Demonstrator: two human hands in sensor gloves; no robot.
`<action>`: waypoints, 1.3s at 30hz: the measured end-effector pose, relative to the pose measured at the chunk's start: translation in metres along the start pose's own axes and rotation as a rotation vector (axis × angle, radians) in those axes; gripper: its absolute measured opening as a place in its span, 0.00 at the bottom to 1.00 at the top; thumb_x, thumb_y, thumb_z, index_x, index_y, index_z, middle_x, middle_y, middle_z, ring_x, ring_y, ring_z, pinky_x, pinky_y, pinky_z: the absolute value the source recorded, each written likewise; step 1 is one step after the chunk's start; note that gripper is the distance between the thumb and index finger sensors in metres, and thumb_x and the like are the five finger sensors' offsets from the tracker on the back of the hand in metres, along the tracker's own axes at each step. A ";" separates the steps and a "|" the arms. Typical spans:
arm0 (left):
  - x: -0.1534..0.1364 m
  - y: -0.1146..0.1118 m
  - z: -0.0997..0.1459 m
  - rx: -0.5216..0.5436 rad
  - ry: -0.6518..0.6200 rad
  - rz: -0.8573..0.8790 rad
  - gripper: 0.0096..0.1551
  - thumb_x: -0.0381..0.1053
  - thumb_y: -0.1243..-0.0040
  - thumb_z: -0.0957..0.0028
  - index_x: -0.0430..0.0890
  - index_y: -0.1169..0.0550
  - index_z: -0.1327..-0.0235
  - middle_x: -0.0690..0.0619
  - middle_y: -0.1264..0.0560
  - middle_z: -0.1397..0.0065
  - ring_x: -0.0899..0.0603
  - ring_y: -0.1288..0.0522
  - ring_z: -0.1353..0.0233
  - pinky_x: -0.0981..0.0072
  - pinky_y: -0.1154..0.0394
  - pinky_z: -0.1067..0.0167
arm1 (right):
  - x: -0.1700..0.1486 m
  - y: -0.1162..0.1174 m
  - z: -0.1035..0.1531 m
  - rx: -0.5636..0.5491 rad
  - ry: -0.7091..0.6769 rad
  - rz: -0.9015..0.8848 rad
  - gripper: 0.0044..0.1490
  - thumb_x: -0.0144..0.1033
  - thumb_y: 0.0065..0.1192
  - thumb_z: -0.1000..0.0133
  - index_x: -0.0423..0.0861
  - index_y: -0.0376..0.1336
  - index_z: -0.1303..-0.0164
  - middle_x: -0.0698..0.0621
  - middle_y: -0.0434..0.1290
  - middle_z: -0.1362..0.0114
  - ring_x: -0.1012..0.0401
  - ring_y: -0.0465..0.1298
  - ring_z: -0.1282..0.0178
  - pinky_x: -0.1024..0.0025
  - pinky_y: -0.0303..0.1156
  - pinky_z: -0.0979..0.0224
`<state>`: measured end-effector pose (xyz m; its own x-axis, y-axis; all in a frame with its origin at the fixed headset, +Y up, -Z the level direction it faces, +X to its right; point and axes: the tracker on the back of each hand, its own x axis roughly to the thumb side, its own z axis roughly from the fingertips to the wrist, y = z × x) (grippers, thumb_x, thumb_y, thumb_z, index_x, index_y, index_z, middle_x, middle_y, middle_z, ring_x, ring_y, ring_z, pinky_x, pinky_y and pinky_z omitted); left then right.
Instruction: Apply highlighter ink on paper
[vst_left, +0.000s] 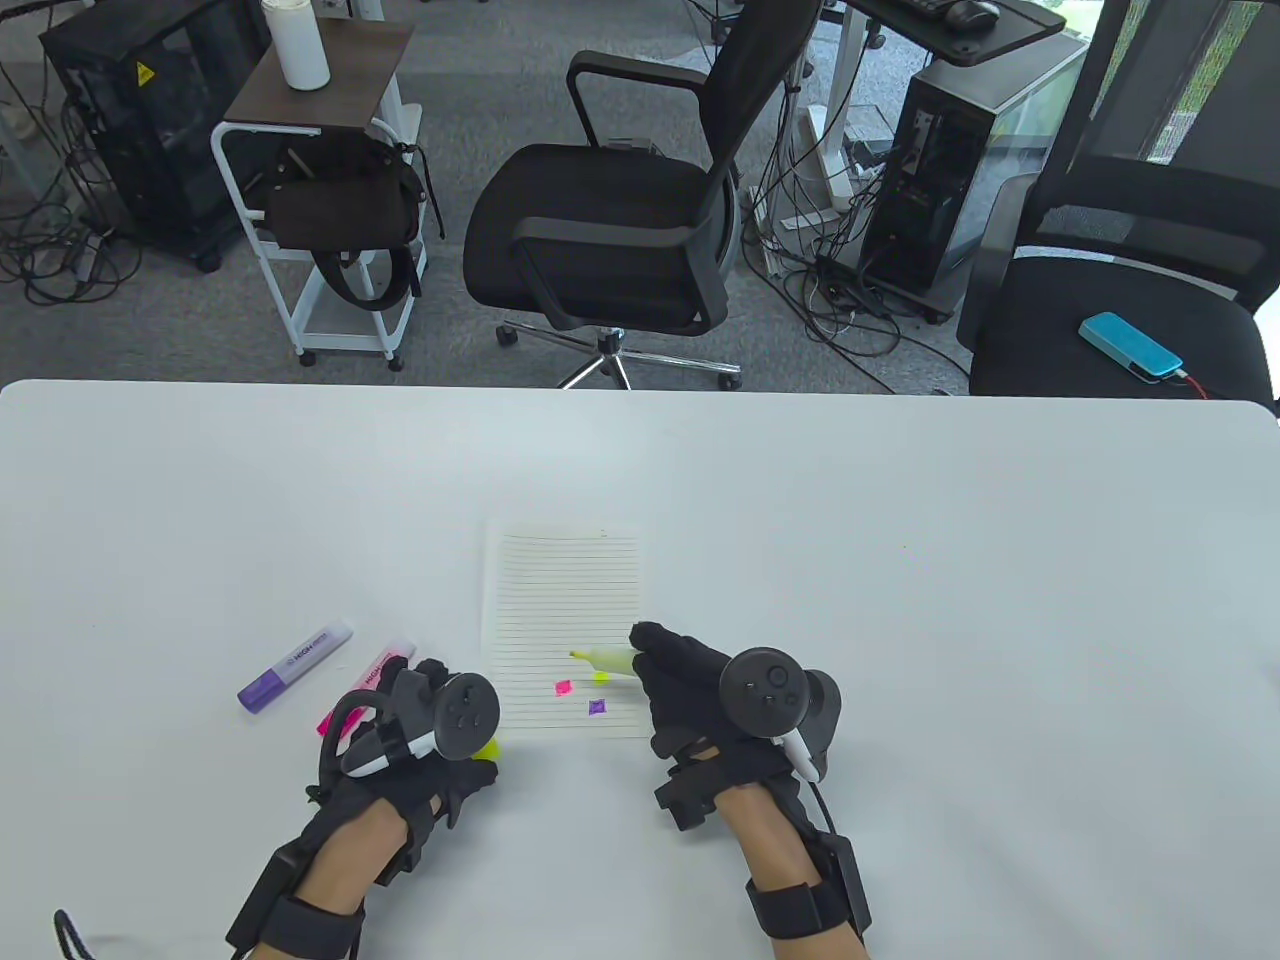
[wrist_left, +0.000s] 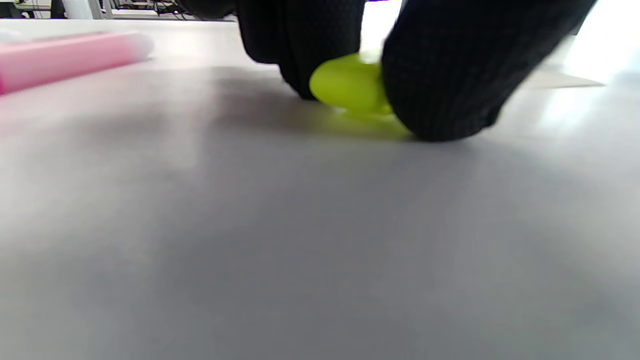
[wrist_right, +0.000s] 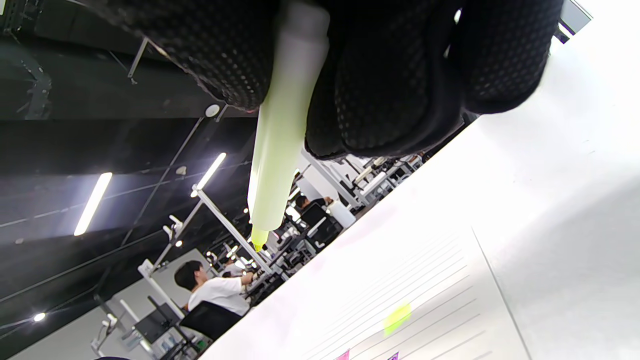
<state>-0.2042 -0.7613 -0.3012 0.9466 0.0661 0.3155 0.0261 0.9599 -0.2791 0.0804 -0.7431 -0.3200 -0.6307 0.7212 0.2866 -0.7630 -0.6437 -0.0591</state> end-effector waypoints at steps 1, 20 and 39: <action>0.000 0.002 0.001 0.025 -0.011 0.029 0.40 0.62 0.26 0.57 0.34 0.21 0.43 0.46 0.35 0.23 0.32 0.45 0.20 0.24 0.57 0.28 | 0.000 -0.001 0.000 0.001 0.000 -0.013 0.25 0.39 0.68 0.45 0.47 0.72 0.39 0.41 0.82 0.46 0.47 0.82 0.59 0.41 0.74 0.40; 0.007 0.026 0.023 0.429 -0.155 0.116 0.40 0.61 0.28 0.57 0.38 0.25 0.40 0.46 0.37 0.22 0.33 0.43 0.20 0.26 0.50 0.27 | 0.011 0.008 -0.001 0.192 -0.052 -0.239 0.24 0.40 0.68 0.45 0.46 0.73 0.41 0.41 0.82 0.50 0.49 0.82 0.63 0.42 0.74 0.41; 0.008 0.026 0.025 0.477 -0.234 0.345 0.37 0.57 0.28 0.57 0.50 0.30 0.36 0.48 0.25 0.32 0.41 0.18 0.38 0.32 0.31 0.32 | 0.013 0.022 -0.001 0.273 -0.062 -0.349 0.25 0.39 0.67 0.45 0.46 0.72 0.39 0.41 0.81 0.47 0.48 0.82 0.60 0.41 0.73 0.39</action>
<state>-0.2042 -0.7292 -0.2834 0.7782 0.3998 0.4844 -0.4654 0.8849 0.0173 0.0553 -0.7480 -0.3181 -0.3263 0.8959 0.3014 -0.8578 -0.4146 0.3037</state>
